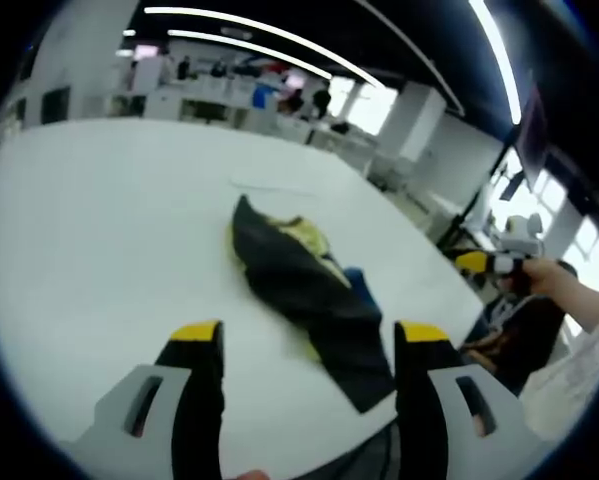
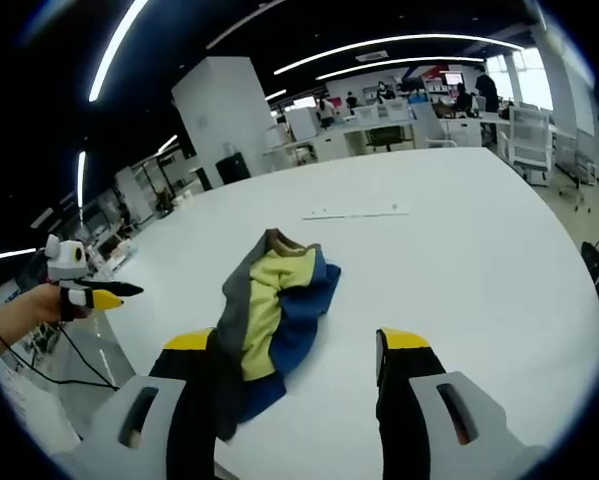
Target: Fold the garment on the visible template until the final outline fits inside the template.
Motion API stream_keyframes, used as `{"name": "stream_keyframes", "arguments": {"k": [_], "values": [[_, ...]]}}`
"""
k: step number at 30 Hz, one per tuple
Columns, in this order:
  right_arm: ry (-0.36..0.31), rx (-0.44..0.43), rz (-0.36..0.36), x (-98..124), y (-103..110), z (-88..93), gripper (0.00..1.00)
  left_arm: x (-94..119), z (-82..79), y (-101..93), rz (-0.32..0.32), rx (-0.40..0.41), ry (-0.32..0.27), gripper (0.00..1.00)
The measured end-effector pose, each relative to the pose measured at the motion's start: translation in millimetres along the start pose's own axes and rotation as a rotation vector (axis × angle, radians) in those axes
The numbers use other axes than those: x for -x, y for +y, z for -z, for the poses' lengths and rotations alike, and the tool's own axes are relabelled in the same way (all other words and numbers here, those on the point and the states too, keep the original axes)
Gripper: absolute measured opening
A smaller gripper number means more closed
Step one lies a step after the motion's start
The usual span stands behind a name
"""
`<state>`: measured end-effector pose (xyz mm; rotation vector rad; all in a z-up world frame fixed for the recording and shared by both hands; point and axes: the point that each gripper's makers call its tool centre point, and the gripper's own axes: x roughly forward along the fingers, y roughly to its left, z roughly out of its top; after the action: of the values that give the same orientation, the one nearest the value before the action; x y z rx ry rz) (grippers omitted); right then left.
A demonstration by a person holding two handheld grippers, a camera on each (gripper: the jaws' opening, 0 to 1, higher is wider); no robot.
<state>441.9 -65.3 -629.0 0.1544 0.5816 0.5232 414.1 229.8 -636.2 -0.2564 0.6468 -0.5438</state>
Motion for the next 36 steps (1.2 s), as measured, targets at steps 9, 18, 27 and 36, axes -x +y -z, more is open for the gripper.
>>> {"name": "stream_keyframes", "arguments": {"k": [9, 18, 27, 36], "values": [[0.041, 0.026, -0.01, 3, 3, 13.1, 0.63, 1, 5.0, -7.4, 0.016, 0.006, 0.016, 0.65], [0.028, 0.018, -0.007, 9, 8, 15.7, 0.62, -1, -3.9, -13.7, 0.029, 0.0, 0.002, 0.65], [0.023, 0.019, 0.015, 22, 5, 19.8, 0.61, -7, -8.9, -25.3, 0.06, -0.003, -0.01, 0.64], [0.03, 0.024, 0.019, 25, 2, 23.0, 0.6, -5, -8.5, -23.5, 0.045, 0.008, -0.015, 0.63]]}}
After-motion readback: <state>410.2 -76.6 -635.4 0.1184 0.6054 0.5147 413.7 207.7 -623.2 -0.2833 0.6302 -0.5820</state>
